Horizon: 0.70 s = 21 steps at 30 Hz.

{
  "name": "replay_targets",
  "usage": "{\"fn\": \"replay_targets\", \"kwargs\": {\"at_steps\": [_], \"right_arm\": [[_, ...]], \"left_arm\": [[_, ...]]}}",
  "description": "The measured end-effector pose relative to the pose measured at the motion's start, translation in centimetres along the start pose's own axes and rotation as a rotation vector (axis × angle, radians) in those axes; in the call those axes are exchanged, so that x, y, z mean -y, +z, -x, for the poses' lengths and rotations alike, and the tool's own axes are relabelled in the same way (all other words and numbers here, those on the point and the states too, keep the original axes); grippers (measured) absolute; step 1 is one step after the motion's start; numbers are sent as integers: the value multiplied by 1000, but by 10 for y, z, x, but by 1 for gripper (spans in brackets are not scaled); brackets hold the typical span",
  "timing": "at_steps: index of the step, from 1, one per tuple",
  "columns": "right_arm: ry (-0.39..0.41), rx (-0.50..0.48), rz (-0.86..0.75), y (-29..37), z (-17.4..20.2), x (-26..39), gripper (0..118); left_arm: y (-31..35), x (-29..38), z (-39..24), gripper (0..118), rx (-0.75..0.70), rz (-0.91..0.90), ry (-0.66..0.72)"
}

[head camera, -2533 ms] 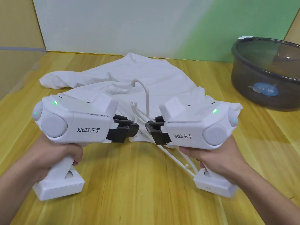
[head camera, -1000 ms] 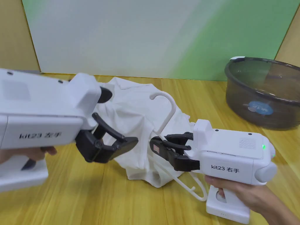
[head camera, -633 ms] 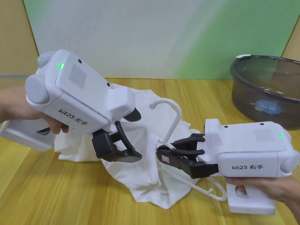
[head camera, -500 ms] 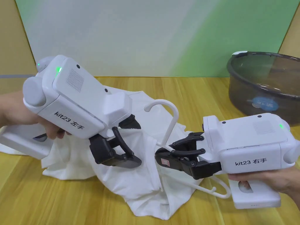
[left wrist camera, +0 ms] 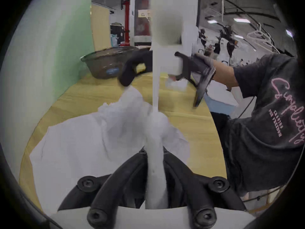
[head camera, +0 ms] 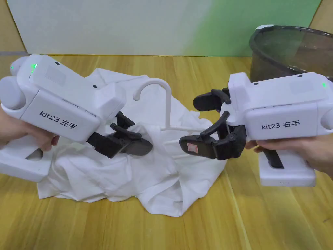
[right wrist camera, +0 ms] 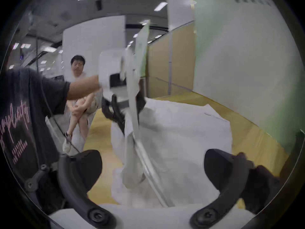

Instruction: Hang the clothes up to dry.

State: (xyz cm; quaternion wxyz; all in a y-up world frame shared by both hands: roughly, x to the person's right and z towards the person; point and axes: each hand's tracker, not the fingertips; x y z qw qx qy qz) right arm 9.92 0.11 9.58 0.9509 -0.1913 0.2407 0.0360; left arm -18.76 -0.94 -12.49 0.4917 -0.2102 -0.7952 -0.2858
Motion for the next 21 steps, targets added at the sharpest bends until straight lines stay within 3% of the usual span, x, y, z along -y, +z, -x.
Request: {"fn": "replay_targets", "kwargs": {"at_steps": [1,2,4,6,7,10,12,14,16,18,21], "right_arm": [[18,20,-55,11,7,-1,118],[32,111,-140,27,6,-8,118],[1,215,-214,49,20,-16,118],[-112,311,-237,60,32,-25,118],[-161,312,-227,62,35,-24,118],[-405,245,-57,44,38,0,118],[-529,273,47,19,42,27,118],[-505,345,106,-6,47,46,116],[-494,418,216,-28,53,56,104],[-486,410,262,-43,58,65,95],[-463,417,293,-53,64,66,95]], "left_arm": [[-1,0,-2,2,-55,-26,44],[-2,3,-3,2,-103,-48,83],[-6,10,-4,2,-181,-79,182],[-12,14,-5,2,-240,-128,258],[-14,19,-6,2,-243,-143,288],[-22,28,-8,2,-231,-203,345],[-29,35,-16,2,-251,-220,343],[-31,37,-19,2,-247,-222,351],[-34,37,-24,2,-281,-222,348],[-30,34,-28,2,-292,-241,347],[-22,34,-28,2,-285,-279,358]]}}
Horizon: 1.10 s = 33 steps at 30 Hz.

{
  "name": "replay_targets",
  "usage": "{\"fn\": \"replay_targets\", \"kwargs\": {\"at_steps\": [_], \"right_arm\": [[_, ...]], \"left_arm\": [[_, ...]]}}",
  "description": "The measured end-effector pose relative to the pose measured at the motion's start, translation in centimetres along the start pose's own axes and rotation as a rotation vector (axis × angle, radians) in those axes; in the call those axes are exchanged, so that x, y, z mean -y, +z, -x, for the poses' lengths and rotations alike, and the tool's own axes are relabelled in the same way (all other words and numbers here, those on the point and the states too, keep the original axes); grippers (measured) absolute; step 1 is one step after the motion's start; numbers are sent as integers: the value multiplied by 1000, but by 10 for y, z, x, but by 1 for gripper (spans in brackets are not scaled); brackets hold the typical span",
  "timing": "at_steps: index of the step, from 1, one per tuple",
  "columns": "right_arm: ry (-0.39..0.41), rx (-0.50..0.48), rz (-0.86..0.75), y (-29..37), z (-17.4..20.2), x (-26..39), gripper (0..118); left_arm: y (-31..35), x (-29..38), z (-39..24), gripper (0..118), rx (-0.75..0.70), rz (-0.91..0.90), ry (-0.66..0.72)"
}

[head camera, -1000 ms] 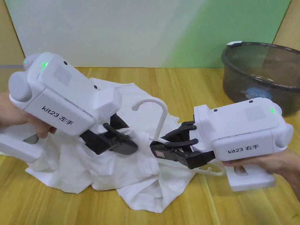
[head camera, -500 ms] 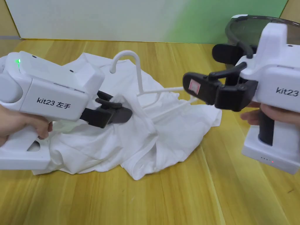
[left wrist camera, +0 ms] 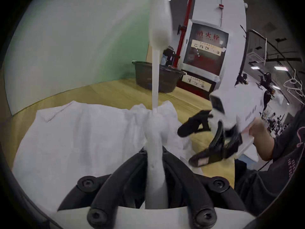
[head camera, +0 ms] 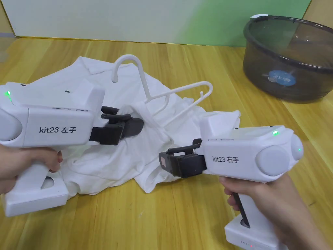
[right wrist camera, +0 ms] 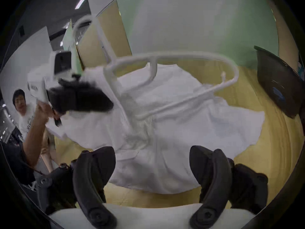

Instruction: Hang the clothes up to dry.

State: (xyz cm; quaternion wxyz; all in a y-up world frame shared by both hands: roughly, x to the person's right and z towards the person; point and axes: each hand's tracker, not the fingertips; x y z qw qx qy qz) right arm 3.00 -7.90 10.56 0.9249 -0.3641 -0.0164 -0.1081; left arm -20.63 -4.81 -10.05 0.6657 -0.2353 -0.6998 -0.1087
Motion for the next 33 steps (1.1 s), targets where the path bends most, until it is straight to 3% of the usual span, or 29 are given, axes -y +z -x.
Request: {"fn": "replay_targets", "kwargs": {"at_steps": [3,6,9,10,12,13,20,23,26,27,28,29,31,33], "right_arm": [[67,-3,28,-8,13,0,88],[169,95,80,-13,20,3,74],[97,105,72,-8,8,7,69],[63,116,57,-5,4,6,62],[75,129,62,-4,1,6,44],[82,146,64,-4,-1,3,41],[88,155,59,-10,1,3,36],[194,164,58,-11,5,5,37],[164,147,4,-10,1,13,34],[209,128,-2,-9,0,13,27],[204,132,10,-7,-2,12,9],[81,201,-16,-9,-5,14,8],[83,107,10,-7,-13,9,8],[96,123,-51,-5,-14,8,8]], "left_arm": [[2,0,1,2,16,-18,15],[2,3,-1,2,8,-16,14],[5,4,-3,2,17,-28,9],[5,4,-3,2,14,-33,9],[5,5,-5,2,0,-52,1],[5,4,-4,2,7,-47,9],[4,6,-8,2,-17,-70,7],[3,6,-12,2,-26,-77,-2],[4,5,-15,2,-36,-76,-8],[4,5,-15,2,-37,-75,-8],[3,5,-16,2,-42,-73,-16],[3,4,-17,2,-46,-74,-17],[2,5,-21,2,-41,-95,-24],[0,5,-25,2,-48,-98,-35]]}}
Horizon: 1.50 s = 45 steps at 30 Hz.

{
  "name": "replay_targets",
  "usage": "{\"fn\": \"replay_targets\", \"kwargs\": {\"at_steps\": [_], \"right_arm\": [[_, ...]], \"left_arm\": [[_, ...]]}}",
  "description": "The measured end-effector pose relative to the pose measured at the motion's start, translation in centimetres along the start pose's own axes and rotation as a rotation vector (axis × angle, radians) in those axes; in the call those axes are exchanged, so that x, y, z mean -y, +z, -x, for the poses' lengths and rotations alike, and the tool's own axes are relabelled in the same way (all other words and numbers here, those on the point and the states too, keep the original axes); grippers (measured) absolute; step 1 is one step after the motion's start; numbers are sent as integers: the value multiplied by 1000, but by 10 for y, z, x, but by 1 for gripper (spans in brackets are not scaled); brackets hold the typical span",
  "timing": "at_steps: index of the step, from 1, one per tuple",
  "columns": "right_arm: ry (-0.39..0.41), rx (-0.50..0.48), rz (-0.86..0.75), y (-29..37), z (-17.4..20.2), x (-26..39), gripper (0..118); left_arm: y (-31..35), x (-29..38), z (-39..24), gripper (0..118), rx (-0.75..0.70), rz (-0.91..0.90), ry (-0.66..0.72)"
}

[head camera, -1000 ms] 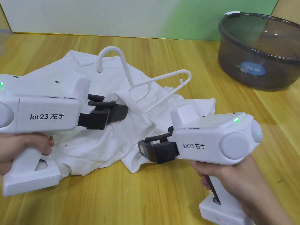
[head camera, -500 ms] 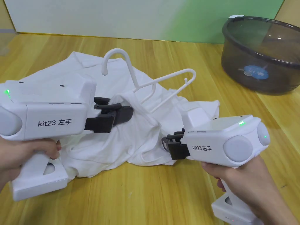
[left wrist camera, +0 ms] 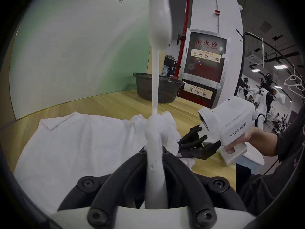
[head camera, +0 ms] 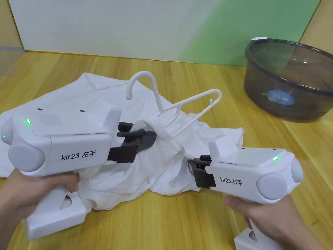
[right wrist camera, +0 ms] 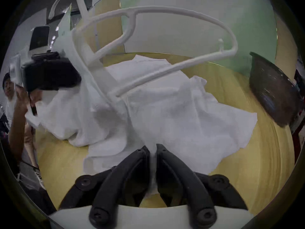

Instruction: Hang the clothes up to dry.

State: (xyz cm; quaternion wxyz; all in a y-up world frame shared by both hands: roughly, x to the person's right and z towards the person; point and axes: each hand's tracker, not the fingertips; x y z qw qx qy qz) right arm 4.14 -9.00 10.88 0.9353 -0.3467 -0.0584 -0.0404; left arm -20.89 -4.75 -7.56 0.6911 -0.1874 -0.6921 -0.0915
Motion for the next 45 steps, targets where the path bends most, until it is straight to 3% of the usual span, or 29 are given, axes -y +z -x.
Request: {"fn": "replay_targets", "kwargs": {"at_steps": [4,5,7,9,12,14,16,19,23,28,32,34,36,39,42,44,45], "right_arm": [[-29,3,-38,8,-14,-14,8],[-43,44,-92,11,-20,-20,8],[-55,92,-112,12,-37,-35,8],[-125,104,-102,9,-59,-50,8],[-125,97,-100,0,-89,-67,8],[-194,30,-75,-8,-107,-73,8],[-208,0,-83,-11,-117,-78,8],[-341,-85,-79,-16,-133,-79,8],[-306,-86,-79,-13,-137,-80,9],[-390,-215,-19,-19,-160,-79,9],[-280,-185,22,-15,-163,-81,10],[-336,-261,57,-17,-175,-80,10],[-313,-209,40,-15,-180,-82,10],[-330,-221,26,-13,-186,-84,10],[-236,-115,29,-15,-184,-86,10],[-299,-178,40,-16,-182,-86,10],[-273,-163,1,-12,-178,-87,10]], "left_arm": [[-1,-3,-5,2,-10,17,-35],[0,-4,-7,2,-13,17,-45],[1,-4,-7,2,-5,13,-76],[0,-7,-8,2,-16,8,-61],[-2,-7,-9,2,-58,34,-116],[-3,-9,-9,2,-46,37,-102],[-7,-13,-12,2,-101,51,-88],[-9,-13,-7,2,-56,81,-92],[-11,-18,-5,2,-81,121,-68],[-12,-22,-6,2,-68,162,-81],[-15,-25,-9,2,-62,221,-127],[-17,-26,-9,2,-53,251,-153],[-21,-29,-12,2,-73,258,-159],[-24,-27,-13,2,-69,277,-177],[-25,-27,-11,2,-83,284,-148],[-25,-27,-12,2,-99,286,-145],[-25,-27,-11,2,-97,292,-142]]}}
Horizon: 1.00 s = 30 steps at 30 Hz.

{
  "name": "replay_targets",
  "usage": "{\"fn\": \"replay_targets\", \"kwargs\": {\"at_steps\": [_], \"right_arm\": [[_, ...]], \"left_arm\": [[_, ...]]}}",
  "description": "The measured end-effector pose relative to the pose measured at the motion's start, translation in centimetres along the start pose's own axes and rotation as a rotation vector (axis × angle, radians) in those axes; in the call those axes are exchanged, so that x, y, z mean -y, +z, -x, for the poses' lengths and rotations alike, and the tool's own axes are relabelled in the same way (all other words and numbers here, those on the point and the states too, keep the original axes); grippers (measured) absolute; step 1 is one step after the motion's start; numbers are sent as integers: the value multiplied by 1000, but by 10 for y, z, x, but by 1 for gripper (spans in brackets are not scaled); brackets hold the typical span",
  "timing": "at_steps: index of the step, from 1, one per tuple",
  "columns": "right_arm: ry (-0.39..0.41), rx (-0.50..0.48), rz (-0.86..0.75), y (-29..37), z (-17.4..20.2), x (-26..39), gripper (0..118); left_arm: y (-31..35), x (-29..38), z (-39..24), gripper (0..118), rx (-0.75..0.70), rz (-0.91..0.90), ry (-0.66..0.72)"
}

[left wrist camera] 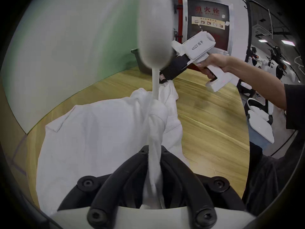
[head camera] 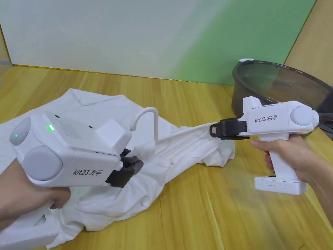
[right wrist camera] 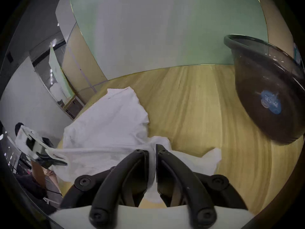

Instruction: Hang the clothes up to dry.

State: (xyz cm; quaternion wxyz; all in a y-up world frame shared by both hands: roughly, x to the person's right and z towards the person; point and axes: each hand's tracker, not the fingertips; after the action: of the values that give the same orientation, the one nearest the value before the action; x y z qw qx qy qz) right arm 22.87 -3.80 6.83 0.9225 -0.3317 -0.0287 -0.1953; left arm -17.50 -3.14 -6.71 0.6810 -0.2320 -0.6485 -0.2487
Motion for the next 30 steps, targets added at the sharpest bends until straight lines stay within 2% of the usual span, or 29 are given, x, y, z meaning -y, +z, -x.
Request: {"fn": "replay_targets", "kwargs": {"at_steps": [1,2,3,6,7,9,12,14,17,22,24,27,30], "right_arm": [[54,17,-11,2,5,-2,10],[64,73,-37,5,10,-3,10],[42,47,-17,7,13,-4,10],[212,82,-97,26,52,-3,9],[229,92,-101,32,67,-3,9],[252,20,-196,47,90,-2,8],[306,14,-311,67,122,-8,8],[294,-4,-368,80,139,-15,8],[343,-4,-372,85,158,-24,8],[355,58,-393,76,153,-31,8],[346,50,-384,74,149,-25,8],[297,-38,-272,61,147,1,8],[238,-193,-68,28,149,42,8]], "left_arm": [[0,0,1,2,-6,1,17],[0,0,2,2,-4,-2,20],[-2,0,3,2,-5,-5,27],[-9,-3,2,2,-48,17,45],[-12,-4,2,2,-45,24,61],[-16,-4,0,2,-45,20,55],[-22,-4,-4,2,-73,32,31],[-22,-2,-4,2,-65,9,38],[-21,-4,-4,2,-70,-6,46],[-19,-5,3,2,-76,-60,81],[-19,-2,5,2,-84,-90,95],[-18,4,10,2,-117,-184,122],[-14,5,14,2,-120,-243,158]]}}
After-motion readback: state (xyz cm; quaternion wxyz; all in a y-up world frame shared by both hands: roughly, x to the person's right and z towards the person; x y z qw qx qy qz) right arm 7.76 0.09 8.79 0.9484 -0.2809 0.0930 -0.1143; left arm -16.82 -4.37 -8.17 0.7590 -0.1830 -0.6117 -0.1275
